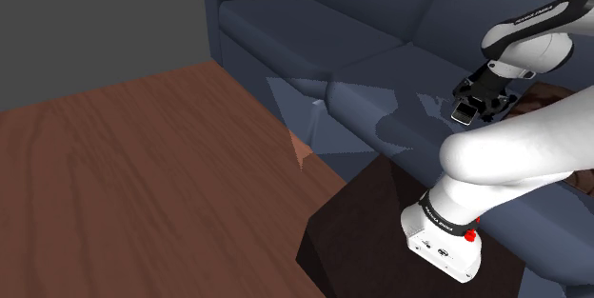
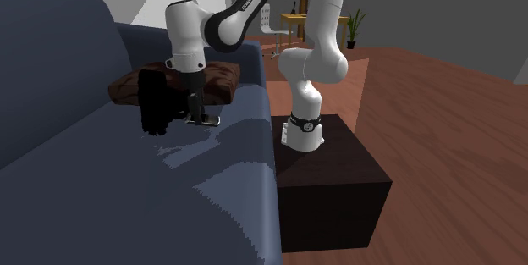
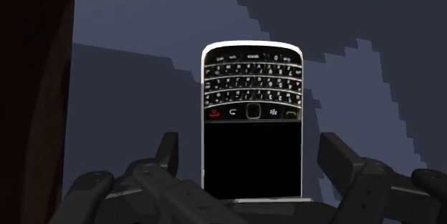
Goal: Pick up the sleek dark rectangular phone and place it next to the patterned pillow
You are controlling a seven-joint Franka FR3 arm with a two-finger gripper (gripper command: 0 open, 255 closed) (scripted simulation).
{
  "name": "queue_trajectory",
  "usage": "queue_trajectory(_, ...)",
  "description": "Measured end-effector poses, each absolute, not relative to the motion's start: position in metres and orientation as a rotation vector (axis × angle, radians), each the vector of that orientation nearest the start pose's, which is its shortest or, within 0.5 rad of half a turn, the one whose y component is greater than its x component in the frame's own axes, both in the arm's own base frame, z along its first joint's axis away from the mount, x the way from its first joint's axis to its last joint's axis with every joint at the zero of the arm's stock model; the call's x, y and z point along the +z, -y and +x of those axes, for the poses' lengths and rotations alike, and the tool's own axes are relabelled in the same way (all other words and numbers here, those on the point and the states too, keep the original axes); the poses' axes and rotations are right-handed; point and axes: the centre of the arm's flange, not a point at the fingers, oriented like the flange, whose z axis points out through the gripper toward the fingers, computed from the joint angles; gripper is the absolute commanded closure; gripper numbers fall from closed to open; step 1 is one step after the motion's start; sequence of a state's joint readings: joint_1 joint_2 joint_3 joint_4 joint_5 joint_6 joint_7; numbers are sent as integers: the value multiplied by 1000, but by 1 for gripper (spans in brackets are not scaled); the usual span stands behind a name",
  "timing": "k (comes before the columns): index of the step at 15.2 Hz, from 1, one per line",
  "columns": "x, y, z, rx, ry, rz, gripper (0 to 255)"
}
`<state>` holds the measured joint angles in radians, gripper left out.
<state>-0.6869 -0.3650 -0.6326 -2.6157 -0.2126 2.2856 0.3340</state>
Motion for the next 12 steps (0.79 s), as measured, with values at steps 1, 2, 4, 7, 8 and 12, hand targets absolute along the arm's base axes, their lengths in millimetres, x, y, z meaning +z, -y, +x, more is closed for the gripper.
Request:
queue_trajectory(1,349,395,106,-16,-2078,-2282,0)
queue_trajectory(2,355,396,106,-18,-2078,-2282,0)
queue_trajectory(4,380,397,106,-20,-2078,-2283,0)
queue_trajectory(7,397,398,104,-18,-2078,-2282,0)
queue_trajectory(8,398,397,104,-17,-2078,-2282,0)
queue_trajectory(12,399,397,104,-16,-2078,-2282,0)
